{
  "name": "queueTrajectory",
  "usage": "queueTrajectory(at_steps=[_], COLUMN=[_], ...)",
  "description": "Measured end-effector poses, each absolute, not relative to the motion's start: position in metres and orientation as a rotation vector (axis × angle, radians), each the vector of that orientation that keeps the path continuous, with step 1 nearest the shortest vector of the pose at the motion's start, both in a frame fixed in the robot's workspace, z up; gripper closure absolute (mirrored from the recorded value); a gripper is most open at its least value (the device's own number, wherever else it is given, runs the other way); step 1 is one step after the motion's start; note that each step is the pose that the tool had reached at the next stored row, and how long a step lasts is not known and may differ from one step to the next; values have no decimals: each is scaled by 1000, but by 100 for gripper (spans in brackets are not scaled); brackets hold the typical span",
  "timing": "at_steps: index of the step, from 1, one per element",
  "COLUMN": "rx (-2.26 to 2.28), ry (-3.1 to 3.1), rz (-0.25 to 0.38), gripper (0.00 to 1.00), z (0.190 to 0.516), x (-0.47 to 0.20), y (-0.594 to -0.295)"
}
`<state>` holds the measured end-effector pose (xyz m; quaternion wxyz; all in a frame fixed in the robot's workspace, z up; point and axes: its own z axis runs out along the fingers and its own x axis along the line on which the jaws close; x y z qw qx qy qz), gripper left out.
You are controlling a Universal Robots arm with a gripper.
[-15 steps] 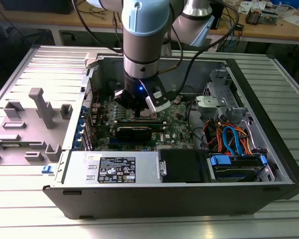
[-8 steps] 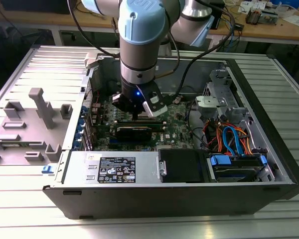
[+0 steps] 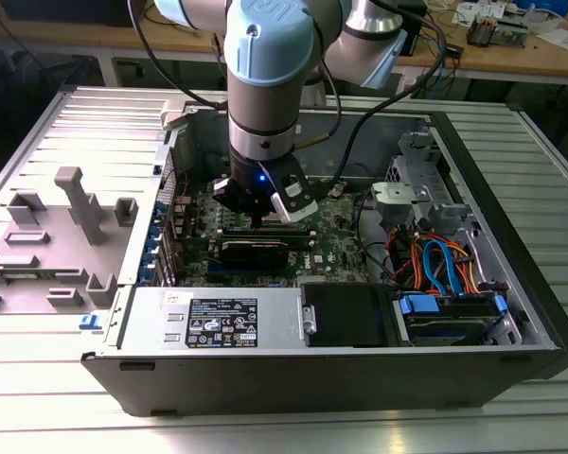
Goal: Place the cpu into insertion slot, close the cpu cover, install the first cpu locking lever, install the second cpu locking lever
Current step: 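Install the second cpu locking lever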
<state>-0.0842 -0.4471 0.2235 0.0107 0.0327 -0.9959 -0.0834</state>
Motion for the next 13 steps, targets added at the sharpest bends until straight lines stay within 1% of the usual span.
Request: queueTrajectory(at_steps=[6, 13], rx=[103, 107], ry=[-3107, -3106], rz=[-262, -282], gripper=[89, 89], z=[223, 218], x=[-84, -88], y=[-447, -447])
